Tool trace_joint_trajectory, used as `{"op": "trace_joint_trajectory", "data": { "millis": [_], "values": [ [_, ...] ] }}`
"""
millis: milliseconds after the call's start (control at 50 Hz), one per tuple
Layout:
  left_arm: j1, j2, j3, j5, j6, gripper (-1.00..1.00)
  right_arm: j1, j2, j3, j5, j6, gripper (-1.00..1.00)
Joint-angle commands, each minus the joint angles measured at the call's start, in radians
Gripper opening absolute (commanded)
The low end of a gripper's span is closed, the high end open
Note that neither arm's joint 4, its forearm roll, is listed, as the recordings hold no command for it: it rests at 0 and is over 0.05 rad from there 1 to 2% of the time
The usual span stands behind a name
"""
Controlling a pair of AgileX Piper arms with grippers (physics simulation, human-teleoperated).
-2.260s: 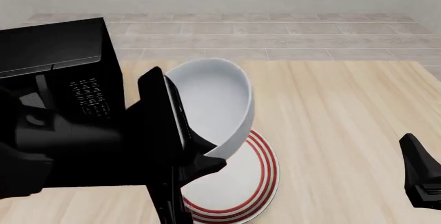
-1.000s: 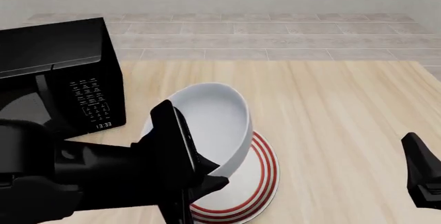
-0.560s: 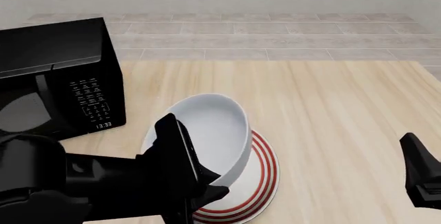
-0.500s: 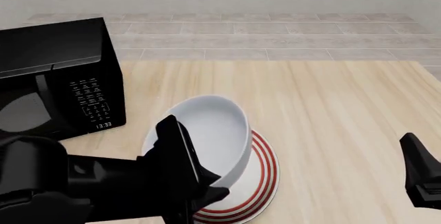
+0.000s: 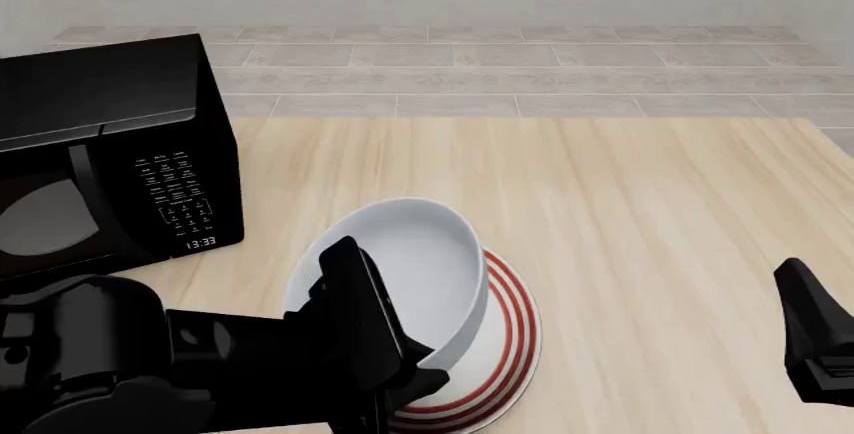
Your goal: Pick up the white bowl and put it on the plate.
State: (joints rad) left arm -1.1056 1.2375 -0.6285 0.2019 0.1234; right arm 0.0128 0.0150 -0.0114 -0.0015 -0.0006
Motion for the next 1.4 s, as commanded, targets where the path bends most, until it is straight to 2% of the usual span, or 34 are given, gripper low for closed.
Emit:
{"op": "trace_joint_trajectory", "data": {
  "millis": [20,1400],
  "values": [
    [0.009,0.031,0.003,-0.034,0.001,-1.0,0.0,-0.001,0.0,0.0,0.0,1.0],
    [0.007,0.159,-0.024,-0.105,-0.013,-1.0,0.0,-0.001,0.0,0.0,0.0,1.0]
  ]
}}
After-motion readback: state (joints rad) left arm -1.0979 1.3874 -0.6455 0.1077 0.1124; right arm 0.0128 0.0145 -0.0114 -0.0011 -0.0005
